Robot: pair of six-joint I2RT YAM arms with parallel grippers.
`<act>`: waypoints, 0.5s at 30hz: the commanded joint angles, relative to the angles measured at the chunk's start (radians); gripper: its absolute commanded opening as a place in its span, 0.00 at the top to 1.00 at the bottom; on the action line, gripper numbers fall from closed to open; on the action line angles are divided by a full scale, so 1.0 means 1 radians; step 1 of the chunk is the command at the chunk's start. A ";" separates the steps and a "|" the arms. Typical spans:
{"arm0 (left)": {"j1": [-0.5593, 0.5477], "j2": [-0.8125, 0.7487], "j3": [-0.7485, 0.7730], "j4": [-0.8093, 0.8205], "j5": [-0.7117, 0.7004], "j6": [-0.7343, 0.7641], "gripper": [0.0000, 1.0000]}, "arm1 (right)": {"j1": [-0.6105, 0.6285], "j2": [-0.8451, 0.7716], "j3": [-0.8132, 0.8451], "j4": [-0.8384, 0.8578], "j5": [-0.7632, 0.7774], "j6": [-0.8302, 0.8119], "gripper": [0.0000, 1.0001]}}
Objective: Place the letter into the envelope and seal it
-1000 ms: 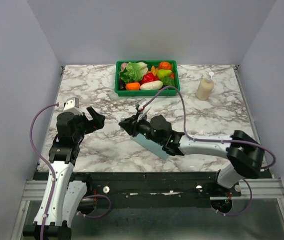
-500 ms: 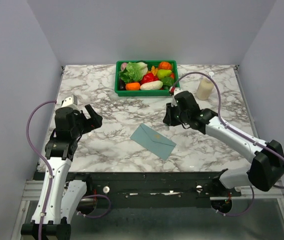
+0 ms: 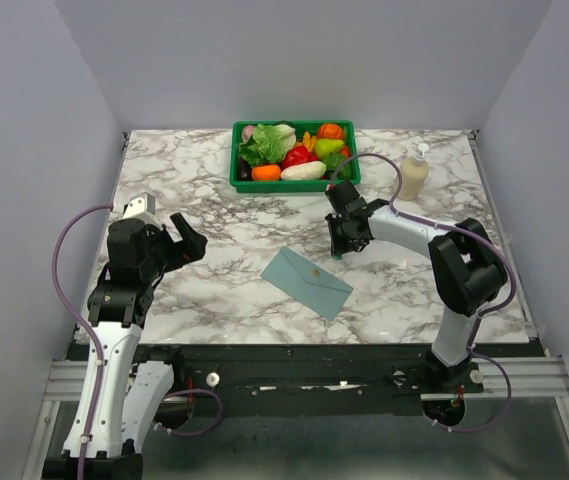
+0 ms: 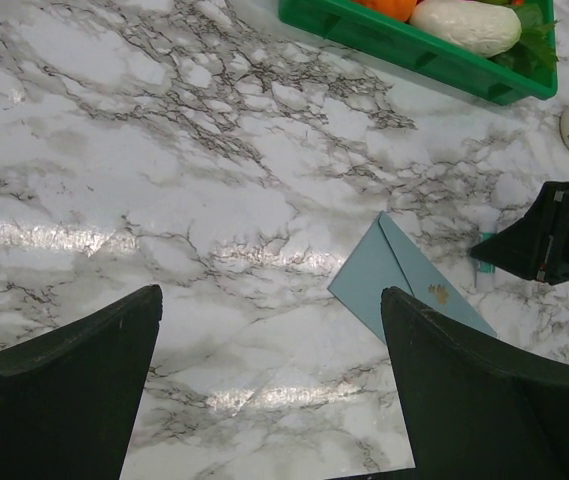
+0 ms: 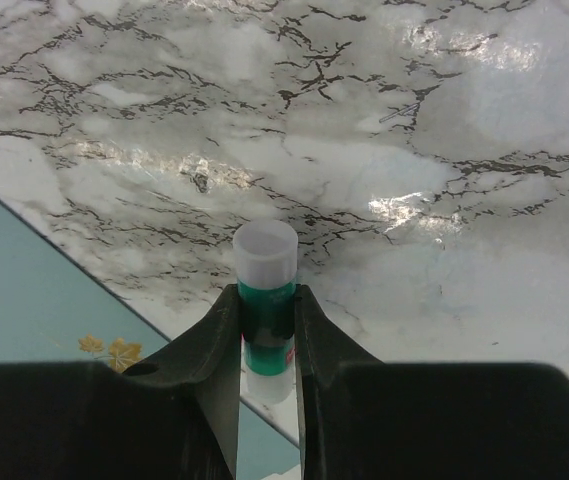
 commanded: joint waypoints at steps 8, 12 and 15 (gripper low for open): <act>0.001 -0.027 -0.015 -0.018 0.046 -0.006 0.01 | -0.004 0.038 -0.053 0.064 0.011 0.033 0.59; 0.001 -0.025 -0.001 -0.033 0.035 -0.008 0.01 | -0.004 0.043 -0.071 0.072 -0.016 0.024 0.51; 0.001 -0.023 0.006 -0.038 0.029 -0.018 0.01 | -0.004 0.032 -0.079 0.077 -0.013 0.027 0.41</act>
